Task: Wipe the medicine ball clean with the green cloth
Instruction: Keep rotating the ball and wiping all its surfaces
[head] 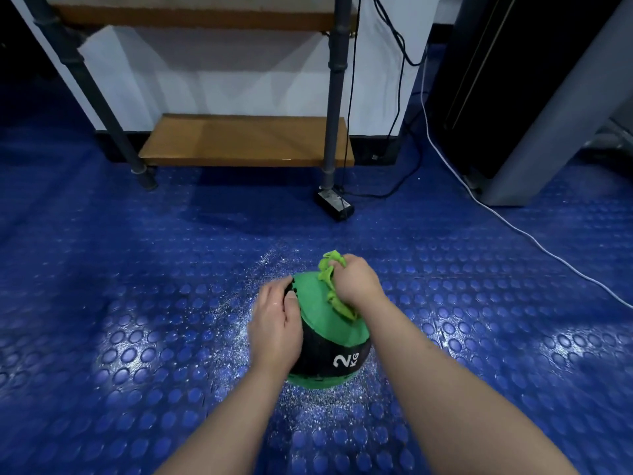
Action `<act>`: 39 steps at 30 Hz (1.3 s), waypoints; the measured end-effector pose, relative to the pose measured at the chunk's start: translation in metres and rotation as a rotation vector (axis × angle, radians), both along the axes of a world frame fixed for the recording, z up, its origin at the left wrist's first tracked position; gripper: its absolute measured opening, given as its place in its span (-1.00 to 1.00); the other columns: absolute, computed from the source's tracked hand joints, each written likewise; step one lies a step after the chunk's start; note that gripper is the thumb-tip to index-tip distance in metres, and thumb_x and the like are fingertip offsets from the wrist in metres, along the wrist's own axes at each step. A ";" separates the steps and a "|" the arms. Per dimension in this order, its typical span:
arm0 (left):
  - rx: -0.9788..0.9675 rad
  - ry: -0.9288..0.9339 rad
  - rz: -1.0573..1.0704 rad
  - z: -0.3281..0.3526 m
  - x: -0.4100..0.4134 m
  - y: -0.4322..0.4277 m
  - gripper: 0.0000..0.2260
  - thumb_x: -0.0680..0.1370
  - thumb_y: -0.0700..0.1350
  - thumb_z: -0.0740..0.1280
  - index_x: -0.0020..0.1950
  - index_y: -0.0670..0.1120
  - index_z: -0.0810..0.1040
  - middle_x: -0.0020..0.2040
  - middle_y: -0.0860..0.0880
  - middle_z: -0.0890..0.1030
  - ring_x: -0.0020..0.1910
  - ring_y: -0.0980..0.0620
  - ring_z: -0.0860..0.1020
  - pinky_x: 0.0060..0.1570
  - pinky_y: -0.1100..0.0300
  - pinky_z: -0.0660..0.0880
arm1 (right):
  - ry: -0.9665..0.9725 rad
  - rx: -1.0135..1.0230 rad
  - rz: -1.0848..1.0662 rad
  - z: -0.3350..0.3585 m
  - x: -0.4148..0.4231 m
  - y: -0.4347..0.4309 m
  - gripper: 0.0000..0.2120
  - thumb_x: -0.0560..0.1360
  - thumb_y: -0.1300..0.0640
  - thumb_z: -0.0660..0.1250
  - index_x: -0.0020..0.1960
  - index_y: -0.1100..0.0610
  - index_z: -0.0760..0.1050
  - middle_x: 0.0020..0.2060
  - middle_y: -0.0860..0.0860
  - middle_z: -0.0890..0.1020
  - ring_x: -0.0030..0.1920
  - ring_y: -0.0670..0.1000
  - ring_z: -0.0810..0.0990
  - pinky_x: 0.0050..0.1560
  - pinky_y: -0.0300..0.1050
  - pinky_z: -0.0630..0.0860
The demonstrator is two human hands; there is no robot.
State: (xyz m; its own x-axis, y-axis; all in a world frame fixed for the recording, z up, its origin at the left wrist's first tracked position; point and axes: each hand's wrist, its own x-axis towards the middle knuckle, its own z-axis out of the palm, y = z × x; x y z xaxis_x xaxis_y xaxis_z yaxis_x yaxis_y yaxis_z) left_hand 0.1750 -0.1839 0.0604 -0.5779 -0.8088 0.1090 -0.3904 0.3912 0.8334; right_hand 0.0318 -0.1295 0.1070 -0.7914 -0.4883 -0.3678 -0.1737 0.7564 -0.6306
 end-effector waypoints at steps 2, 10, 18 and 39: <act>0.000 -0.004 -0.007 -0.001 -0.002 0.000 -0.57 0.57 0.02 0.04 0.32 -0.07 0.50 0.25 0.02 0.50 0.20 0.04 0.46 0.17 0.09 0.41 | -0.039 0.017 -0.027 -0.005 -0.009 0.001 -0.77 0.61 0.05 0.09 -0.14 0.14 0.37 -0.12 0.11 0.49 -0.09 0.13 0.43 -0.13 -0.09 0.32; 0.471 0.026 -0.107 0.003 0.018 -0.039 -0.72 0.65 0.01 0.12 0.29 0.13 0.52 0.25 0.07 0.54 0.26 0.03 0.48 0.34 0.01 0.37 | -0.766 -0.806 -0.609 -0.012 0.004 0.039 -0.84 0.48 0.09 0.38 -0.07 0.19 0.53 -0.29 0.09 0.55 -0.30 0.07 0.47 -0.21 -0.03 0.45; 0.532 0.076 0.252 0.012 0.020 -0.014 -0.64 0.64 -0.04 0.10 0.40 0.06 0.47 0.41 0.05 0.46 0.36 0.01 0.43 0.41 0.02 0.30 | -0.535 -0.917 -0.708 0.001 0.020 0.080 -0.78 0.63 0.05 0.14 0.02 0.15 0.50 -0.25 0.12 0.58 -0.55 -0.02 0.44 -0.54 -0.18 0.44; 0.072 -0.067 0.166 0.002 0.014 0.014 -0.59 0.60 0.08 0.05 0.33 0.04 0.55 0.35 0.09 0.52 0.34 0.03 0.45 0.30 0.04 0.41 | 0.325 -0.337 -0.065 -0.016 0.087 0.055 -0.65 0.61 0.01 0.13 0.32 0.11 0.45 0.24 0.02 0.46 0.25 0.00 0.40 0.22 -0.23 0.28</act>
